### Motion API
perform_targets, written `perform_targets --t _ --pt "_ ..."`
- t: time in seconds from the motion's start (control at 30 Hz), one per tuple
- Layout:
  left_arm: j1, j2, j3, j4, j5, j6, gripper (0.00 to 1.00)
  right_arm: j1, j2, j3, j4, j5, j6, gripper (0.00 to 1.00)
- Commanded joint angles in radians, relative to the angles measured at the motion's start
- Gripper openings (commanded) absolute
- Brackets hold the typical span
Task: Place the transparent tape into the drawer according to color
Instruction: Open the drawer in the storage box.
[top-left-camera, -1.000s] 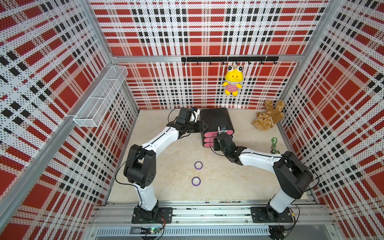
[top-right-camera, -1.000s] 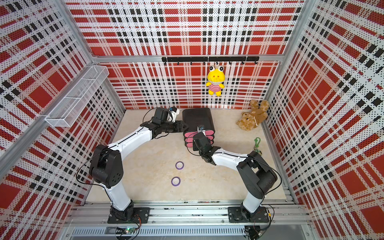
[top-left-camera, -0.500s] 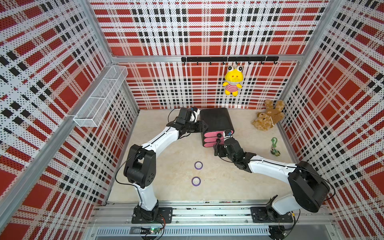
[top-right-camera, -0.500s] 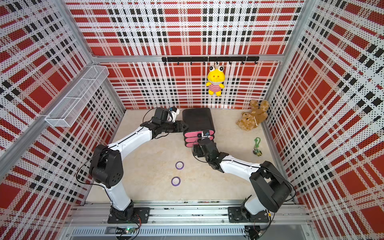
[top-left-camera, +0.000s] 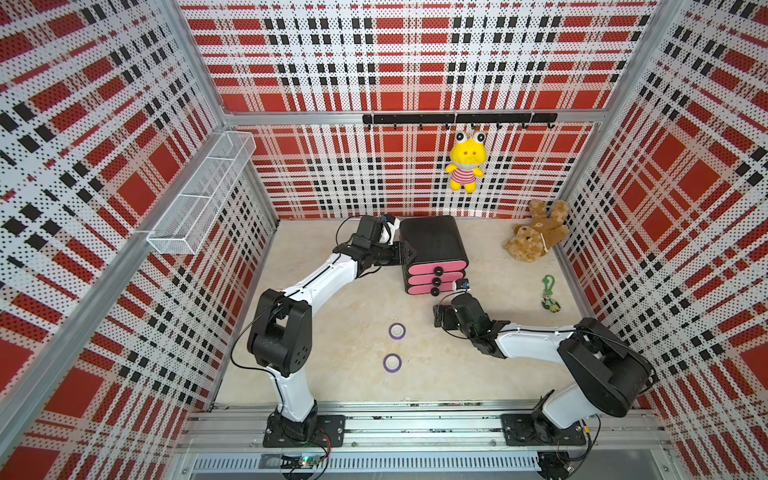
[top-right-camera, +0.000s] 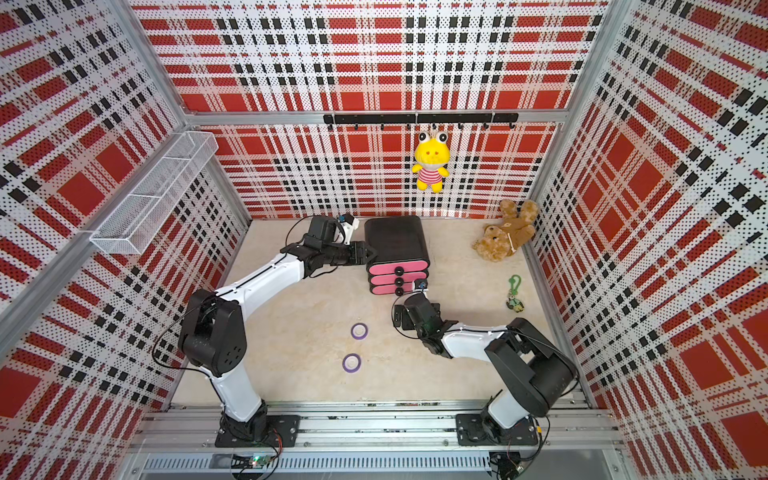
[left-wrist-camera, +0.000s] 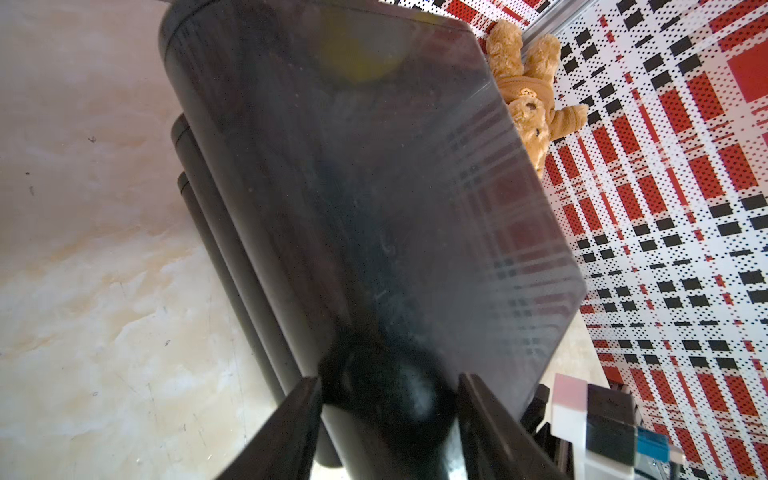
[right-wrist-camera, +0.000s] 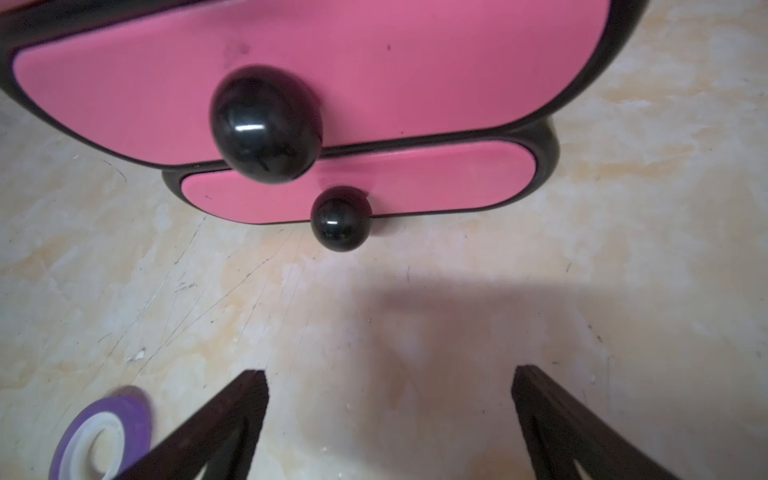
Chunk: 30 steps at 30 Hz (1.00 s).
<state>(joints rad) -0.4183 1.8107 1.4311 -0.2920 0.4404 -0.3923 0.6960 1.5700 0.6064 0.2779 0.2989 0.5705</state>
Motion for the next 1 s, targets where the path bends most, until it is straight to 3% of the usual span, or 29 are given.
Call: perform_targets --t 0.0,0.5,0.97 --pt "-0.020 0.029 -0.020 -0.007 0.051 0.018 0.59 -0.011 0.048 0.041 0.081 0.030 -0.011 1.00" --pt "-0.014 0.027 -0.021 -0.010 0.055 0.018 0.59 -0.039 0.205 0.109 0.213 0.016 -0.058 0.89" --pt "-0.013 0.024 -0.021 -0.013 0.063 0.018 0.59 -0.045 0.258 0.171 0.204 0.012 -0.107 0.87"
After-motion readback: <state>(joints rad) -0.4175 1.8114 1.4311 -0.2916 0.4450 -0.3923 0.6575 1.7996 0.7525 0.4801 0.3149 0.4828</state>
